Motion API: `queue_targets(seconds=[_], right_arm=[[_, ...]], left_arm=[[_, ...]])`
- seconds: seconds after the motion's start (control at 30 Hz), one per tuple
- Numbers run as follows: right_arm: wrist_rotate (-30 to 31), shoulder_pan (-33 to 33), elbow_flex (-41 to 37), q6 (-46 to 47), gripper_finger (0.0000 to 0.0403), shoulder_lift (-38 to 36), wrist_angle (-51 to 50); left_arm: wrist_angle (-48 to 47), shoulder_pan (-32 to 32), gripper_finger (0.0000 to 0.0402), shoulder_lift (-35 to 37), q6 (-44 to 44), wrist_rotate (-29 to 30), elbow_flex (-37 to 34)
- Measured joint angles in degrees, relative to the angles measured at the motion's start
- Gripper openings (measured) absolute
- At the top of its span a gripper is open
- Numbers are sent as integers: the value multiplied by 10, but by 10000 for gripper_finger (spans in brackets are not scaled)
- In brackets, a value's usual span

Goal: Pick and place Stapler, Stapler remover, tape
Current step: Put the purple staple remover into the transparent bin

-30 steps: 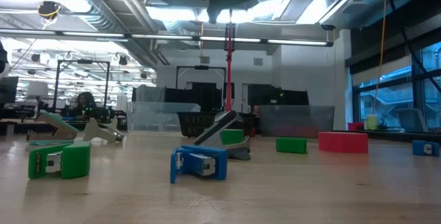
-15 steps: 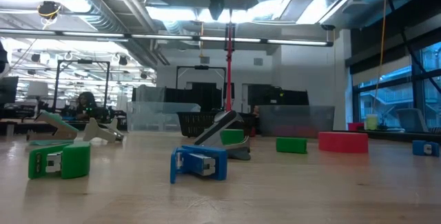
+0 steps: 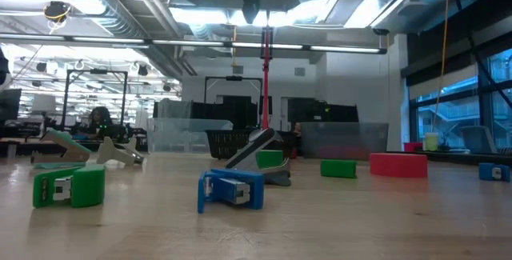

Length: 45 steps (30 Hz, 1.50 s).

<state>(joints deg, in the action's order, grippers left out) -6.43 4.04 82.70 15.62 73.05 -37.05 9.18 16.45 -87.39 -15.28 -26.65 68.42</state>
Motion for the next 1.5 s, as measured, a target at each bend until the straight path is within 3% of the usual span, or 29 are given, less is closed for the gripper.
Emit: queue_targets(seconds=[0.1, 0.23, 0.33, 0.53, 0.67, 0.83, 0.97, 1.27, 1.5], right_arm=[[3, 0, 0, -6, 187, -19, -33], [52, 0, 0, 18, 232, -54, -140], [110, 0, 0, 49, 242, -84, -250], [217, 0, 0, 145, 230, -140, -424], [259, 0, 0, 170, 216, -171, -433], [284, 1, 0, 167, 210, -187, -415], [285, 1, 0, 168, 210, -188, -414], [285, 1, 0, 174, 210, -188, -412], [284, 1, 0, 174, 210, -188, -415]], left_arm=[[-8, 3, 2, 0, 2, -2, 0], [-63, 17, 2, 10, 20, -5, 0], [-180, 37, 2, 32, 52, 3, 0], [-471, 107, 2, 74, 144, 133, 0], [-551, 174, 2, 65, 192, 221, 0], [-542, 240, 2, 8, 259, 255, 1], [-547, 268, 2, -63, 306, 263, 42], [-635, 276, 2, -245, 380, 287, 218], [-659, 276, 2, -322, 392, 302, 263]])
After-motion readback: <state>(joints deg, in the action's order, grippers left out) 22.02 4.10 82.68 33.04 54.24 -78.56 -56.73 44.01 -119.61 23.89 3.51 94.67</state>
